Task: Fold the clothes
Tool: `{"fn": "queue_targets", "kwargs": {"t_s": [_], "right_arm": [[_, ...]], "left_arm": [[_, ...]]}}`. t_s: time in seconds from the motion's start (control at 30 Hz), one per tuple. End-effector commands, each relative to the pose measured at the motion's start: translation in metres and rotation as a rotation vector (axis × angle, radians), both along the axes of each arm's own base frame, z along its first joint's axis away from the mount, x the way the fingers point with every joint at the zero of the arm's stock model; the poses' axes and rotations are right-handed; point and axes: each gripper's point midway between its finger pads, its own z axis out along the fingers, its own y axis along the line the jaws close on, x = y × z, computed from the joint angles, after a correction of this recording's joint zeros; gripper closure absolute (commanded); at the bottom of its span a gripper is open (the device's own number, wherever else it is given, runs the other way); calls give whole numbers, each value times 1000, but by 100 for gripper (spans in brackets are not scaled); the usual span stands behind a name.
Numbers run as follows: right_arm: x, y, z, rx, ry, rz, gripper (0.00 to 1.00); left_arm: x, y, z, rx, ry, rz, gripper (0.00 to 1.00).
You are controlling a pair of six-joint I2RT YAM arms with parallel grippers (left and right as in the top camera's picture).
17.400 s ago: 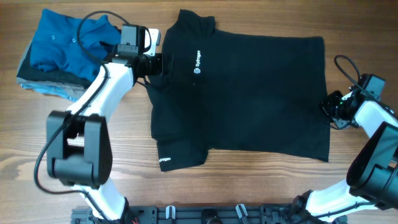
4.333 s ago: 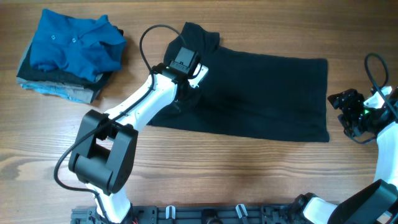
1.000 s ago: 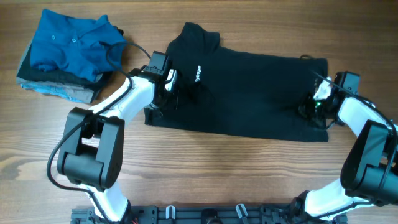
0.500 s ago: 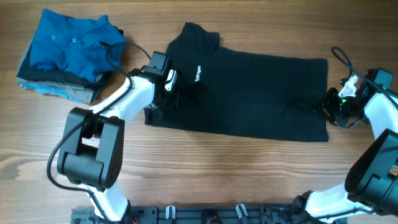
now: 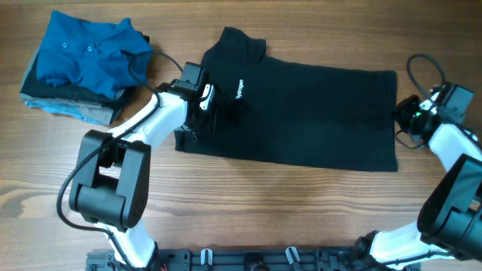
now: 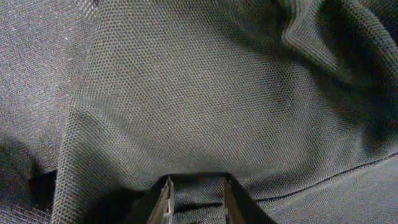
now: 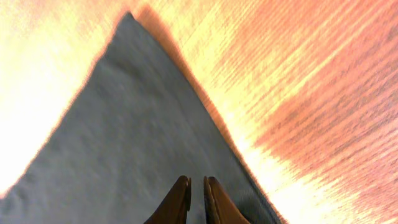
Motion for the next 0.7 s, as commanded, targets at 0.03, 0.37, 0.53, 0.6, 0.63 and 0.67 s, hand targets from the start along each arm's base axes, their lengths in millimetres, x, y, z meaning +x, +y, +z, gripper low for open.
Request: {"fn": "queue_targets", "kwargs": {"t_s": [0.03,0.37,0.53,0.6,0.63,0.67], "right_arm": [[12,8,29,101,-61,51,87],[-53,46,2,244,186,187,32],[-102,35,-8,272,378,86,28],[-130,26,-15,228,509,41,23],[-136,24,-16,215,540,32,21],[-143,21,-18,195,572,23,20]], "left_arm": [[-2,4,-6,16,13,0,67],[5,-3,63,-32,-10,47,51],[2,37,115,95,-80,112,36],[1,58,111,134,-57,156,27],[-1,65,104,121,-31,178,25],[-3,70,96,109,-3,196,25]]}}
